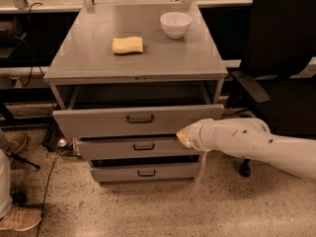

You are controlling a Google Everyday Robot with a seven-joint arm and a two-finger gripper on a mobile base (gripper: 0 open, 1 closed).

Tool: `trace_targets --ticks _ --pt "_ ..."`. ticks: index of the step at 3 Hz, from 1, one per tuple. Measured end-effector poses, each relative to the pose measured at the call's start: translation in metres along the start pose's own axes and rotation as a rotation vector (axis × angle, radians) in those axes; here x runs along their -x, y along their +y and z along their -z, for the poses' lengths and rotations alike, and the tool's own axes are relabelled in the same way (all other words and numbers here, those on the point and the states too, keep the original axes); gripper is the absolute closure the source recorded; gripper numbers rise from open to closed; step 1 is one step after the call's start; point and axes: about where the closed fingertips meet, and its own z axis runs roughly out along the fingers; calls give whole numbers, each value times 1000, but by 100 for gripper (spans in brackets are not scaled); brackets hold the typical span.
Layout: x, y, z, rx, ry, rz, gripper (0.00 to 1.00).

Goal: Close top drawer

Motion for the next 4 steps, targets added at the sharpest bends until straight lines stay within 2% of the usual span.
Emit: trace_targets --ticks 2,4 --pt "16 -61 -31 -124 -160 -43 100" --pt "22 -78 -43 -150 -210 -57 100"
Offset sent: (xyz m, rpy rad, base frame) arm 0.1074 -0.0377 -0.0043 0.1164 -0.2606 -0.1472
